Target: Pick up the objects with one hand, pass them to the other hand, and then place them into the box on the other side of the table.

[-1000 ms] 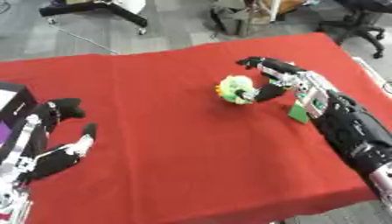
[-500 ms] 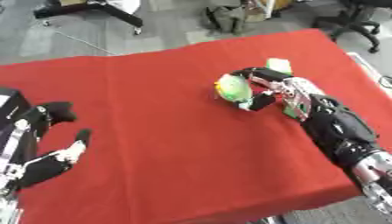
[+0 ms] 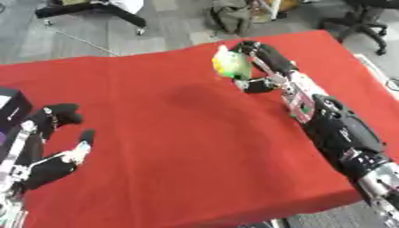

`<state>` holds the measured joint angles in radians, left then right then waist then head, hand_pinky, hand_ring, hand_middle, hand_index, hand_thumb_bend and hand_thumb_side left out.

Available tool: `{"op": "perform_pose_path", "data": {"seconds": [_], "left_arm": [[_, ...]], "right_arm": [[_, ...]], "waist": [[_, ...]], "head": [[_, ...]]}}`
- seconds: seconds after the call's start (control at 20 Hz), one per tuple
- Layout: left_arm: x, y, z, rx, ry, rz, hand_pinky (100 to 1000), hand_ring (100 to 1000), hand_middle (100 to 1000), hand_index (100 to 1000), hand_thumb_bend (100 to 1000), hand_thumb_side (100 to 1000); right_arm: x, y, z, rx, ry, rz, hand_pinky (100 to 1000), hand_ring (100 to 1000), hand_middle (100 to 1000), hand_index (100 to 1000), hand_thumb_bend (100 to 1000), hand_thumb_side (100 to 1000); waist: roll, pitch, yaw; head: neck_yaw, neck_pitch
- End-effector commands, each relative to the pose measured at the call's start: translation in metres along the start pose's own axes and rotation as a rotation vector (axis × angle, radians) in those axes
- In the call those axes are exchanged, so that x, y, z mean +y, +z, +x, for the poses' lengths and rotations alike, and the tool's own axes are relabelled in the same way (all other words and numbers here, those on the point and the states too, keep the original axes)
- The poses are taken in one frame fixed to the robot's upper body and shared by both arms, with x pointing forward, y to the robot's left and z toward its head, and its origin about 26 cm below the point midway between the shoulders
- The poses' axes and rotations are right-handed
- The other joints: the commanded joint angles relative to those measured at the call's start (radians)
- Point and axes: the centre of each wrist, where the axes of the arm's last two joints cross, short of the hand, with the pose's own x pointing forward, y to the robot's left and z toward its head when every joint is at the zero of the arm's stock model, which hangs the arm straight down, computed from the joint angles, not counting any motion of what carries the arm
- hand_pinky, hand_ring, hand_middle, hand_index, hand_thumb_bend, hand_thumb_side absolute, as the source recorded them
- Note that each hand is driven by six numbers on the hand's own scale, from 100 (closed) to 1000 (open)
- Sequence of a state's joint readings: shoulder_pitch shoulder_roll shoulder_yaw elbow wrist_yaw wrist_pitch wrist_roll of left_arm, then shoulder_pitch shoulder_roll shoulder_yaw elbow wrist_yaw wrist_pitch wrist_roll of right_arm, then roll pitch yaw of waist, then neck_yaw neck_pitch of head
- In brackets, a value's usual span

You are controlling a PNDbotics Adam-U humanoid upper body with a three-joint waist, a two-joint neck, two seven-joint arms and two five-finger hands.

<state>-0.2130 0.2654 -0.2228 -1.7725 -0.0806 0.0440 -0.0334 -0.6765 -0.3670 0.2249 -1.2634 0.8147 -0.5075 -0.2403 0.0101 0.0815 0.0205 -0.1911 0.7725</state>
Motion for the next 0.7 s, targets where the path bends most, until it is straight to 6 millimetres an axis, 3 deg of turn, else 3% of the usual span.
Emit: {"op": "perform_pose_path", "data": {"seconds": [0.05,0.2,0.35,0.65,0.7], "left_arm": [[0.007,-0.005,0.005,-0.018,-0.006,-0.018,883,688,595,756,287,100],[0.005,-0.006,0.007,-0.02,0.006,-0.074,884,689,596,757,299,100],[0.001,-0.008,0.013,-0.034,0.017,-0.164,884,690,598,760,324,100],[-0.005,-0.013,0.03,-0.081,0.083,-0.303,886,700,610,770,429,155],[-0.006,-0.013,0.032,-0.088,0.09,-0.313,887,705,615,777,488,199]], "right_arm": [[-0.035,-0.037,0.074,-0.327,-0.034,-0.178,751,611,419,529,135,100],[-0.048,-0.043,0.129,-0.511,-0.117,-0.253,744,611,428,532,148,100],[-0.056,-0.045,0.161,-0.636,-0.175,-0.273,740,609,432,534,152,100],[-0.062,-0.048,0.182,-0.738,-0.241,-0.243,740,609,434,537,152,100],[-0.062,-0.048,0.183,-0.744,-0.247,-0.237,741,609,434,538,148,100]], "waist": [[-0.002,-0.007,-0.002],[-0.003,-0.006,-0.003],[-0.006,-0.007,-0.004],[-0.009,-0.01,-0.003],[-0.009,-0.009,-0.003]], "head": [[0.031,-0.003],[0.049,-0.003],[0.058,-0.003],[0.065,-0.003],[0.066,-0.003]]}}
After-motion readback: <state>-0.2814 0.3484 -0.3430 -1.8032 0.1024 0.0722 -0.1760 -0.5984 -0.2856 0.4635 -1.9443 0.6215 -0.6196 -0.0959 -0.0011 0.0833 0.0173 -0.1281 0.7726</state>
